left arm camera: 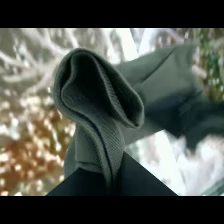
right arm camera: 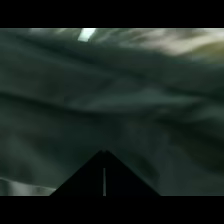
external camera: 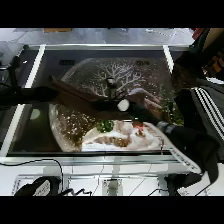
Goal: Fold the clothes and pants, and hang the long-sleeved shirts on hangers.
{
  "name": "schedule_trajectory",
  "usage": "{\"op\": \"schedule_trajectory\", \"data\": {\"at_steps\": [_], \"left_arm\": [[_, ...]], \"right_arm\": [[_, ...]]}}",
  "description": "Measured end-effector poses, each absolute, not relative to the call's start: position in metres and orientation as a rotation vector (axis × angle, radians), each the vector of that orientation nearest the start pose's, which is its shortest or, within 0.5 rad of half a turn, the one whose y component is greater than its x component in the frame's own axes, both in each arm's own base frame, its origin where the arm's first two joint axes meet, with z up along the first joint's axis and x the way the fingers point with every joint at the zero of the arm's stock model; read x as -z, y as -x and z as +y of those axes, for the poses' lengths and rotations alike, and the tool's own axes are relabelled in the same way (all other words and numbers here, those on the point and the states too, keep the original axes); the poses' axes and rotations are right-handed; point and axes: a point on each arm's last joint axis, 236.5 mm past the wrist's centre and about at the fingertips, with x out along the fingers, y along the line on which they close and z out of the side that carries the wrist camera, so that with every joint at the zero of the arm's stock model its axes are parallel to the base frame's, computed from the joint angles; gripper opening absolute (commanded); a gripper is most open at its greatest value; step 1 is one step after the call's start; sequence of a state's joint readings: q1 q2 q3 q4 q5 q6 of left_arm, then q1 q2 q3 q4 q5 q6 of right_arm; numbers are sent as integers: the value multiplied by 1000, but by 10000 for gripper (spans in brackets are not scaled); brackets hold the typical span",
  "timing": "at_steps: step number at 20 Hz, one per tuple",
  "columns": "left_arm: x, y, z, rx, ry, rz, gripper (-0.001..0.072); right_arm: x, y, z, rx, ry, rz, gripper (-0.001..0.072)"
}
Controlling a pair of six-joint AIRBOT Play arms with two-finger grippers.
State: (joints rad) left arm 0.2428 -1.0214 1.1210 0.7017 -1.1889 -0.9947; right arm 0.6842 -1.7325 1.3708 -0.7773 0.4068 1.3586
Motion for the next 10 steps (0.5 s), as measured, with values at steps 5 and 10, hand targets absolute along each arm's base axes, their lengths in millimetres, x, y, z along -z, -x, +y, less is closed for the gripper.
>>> {"op": "schedule_trajectory", "data": {"at_steps": [5,10], "left_arm": [[-187,-369,-81,550,304,698,18],[-176,-376,-92,570,351,737,18]], "right_arm": [[2,-399,497,-830,-367,911,16],[8,-417,465,-839,-220,982,16]]}}
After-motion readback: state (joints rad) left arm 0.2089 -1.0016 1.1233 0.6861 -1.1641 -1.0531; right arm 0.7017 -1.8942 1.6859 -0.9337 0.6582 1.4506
